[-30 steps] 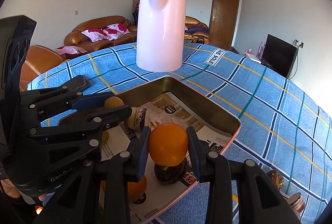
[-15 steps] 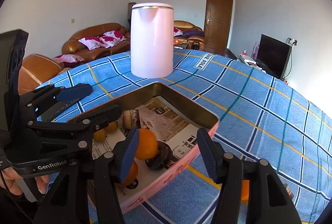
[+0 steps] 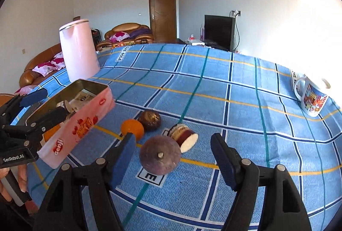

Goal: Organize fruits
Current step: 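Grasp the purple round fruit with the right tool while the left tool reaches an orange, then close the left tool on the small orange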

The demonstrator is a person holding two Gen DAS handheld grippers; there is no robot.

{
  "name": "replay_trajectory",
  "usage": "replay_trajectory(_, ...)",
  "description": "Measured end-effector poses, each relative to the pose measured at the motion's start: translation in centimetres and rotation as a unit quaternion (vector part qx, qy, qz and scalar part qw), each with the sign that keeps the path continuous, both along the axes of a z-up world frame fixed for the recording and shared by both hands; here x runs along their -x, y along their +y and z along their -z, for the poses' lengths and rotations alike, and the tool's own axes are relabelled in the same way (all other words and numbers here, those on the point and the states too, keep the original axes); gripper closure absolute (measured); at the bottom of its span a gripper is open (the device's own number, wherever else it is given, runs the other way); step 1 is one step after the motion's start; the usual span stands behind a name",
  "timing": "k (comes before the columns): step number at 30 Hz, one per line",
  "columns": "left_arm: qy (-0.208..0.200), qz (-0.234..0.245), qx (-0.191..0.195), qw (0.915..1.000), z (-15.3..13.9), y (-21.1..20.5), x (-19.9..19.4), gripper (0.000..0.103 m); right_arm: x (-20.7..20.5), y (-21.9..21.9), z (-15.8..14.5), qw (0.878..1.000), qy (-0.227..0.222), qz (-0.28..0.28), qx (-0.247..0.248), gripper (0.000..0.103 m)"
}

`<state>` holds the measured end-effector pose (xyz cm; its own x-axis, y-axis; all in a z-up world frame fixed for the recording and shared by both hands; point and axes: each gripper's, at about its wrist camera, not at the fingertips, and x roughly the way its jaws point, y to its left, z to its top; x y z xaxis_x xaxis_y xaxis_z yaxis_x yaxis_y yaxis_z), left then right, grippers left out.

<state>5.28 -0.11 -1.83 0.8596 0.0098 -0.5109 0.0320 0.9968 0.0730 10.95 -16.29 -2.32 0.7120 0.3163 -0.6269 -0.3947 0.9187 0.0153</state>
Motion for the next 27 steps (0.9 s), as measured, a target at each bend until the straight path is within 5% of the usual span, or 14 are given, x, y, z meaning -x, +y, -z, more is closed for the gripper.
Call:
replay_trajectory(9, 0.024, 0.013, -0.009, 0.9996, 0.6, -2.1, -2.1, 0.008, -2.0, 1.3, 2.3, 0.998, 0.066, -0.025, -0.01, 0.03)
replay_trajectory(13, 0.037, 0.023, -0.006, 0.999, 1.1, -2.8, -2.7, 0.009, -2.8, 1.4, 3.1, 0.995, 0.089, -0.038, -0.013, 0.049)
replay_trajectory(19, 0.043, 0.032, -0.008, 0.9985, 1.3, -3.7, -3.4, 0.011, -1.6, 0.1, 2.1, 0.998, 0.051, -0.02, -0.016, 0.05)
replay_trajectory(27, 0.103, 0.066, -0.006, 0.9925, 3.3, -6.4, -6.4, 0.029, -1.9, -3.2, 1.5, 0.999, 0.028, 0.033, -0.03, 0.05)
